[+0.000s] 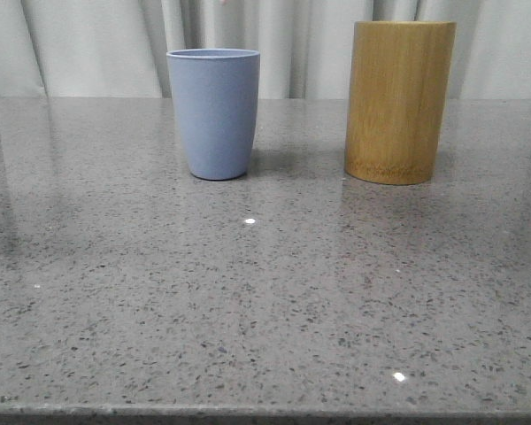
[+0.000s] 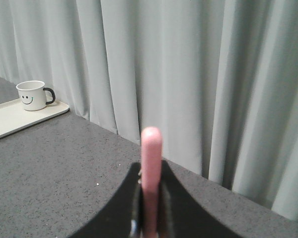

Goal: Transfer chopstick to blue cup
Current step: 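Carry the pink stick with the right gripper over the blue cup and lower it in, then open the right gripper to release the pink stick into the blue cup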

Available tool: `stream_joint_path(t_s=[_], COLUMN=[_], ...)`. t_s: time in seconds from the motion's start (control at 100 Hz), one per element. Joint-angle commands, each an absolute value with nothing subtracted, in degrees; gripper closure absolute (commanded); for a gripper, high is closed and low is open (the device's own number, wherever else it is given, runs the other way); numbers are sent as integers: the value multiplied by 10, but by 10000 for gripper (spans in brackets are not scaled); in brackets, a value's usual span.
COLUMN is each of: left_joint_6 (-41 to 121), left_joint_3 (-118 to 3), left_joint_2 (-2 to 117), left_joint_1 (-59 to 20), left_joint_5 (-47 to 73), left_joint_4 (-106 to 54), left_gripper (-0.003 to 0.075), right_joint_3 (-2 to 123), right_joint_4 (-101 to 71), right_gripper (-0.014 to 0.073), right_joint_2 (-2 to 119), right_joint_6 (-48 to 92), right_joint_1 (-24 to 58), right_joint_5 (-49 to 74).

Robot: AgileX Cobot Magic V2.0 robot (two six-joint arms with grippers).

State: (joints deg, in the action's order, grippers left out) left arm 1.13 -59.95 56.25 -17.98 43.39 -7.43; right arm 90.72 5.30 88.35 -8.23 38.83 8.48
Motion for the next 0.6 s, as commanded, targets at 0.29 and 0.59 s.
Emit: stream_joint_path(t_s=[0.29,0.59], left_joint_6=[6,6], left_joint_3=[-616,-616], left_joint_2=[552,552], left_joint_1=[-178,-178], left_joint_5=[392,392], left_joint_4=[-80,-80], left_gripper=[647,647], right_joint_3=[928,927], right_joint_4=[46,51], right_gripper=[662,626], right_joint_2=[932,956], right_joint_6=[-77,-77], right_joint_1=[388,387], right_joint_5=[39,52])
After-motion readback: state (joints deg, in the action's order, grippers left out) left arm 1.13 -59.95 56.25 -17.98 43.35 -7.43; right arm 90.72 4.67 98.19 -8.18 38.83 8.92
